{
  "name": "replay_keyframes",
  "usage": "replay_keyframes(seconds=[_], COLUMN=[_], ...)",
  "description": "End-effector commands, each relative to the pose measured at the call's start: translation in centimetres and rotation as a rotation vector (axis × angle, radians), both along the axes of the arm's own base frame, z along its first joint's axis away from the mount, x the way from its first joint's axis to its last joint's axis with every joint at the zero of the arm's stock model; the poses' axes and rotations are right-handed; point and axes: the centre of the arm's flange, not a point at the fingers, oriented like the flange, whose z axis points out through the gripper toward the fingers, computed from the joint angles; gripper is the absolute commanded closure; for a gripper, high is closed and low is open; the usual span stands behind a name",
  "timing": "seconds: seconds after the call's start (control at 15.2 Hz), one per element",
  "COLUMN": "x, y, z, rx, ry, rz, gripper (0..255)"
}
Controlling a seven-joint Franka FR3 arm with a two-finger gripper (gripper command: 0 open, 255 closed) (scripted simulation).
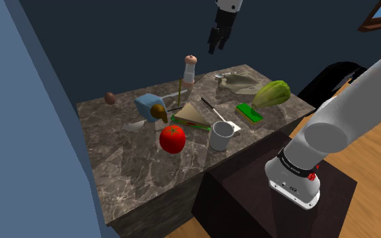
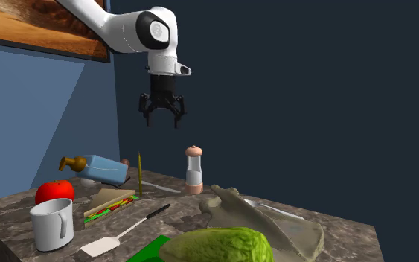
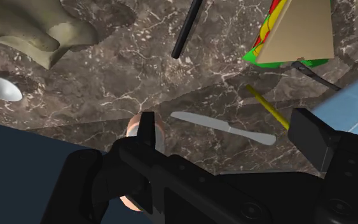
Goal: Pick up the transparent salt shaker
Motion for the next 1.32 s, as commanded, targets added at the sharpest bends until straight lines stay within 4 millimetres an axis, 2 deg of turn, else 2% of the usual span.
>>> replay_keyframes(seconds=[0.0,0.92,1.25], x=[2.4,19.3,19.5], y=[-0.4,-1.5,-1.6], z=[-1.2,-8.3,-10.5], rx=[-0.003,-0.024,-0.024], ry=[-0.001,-0.01,-0.01], rz=[0.01,0.077,0.078], gripper=[0,0,0])
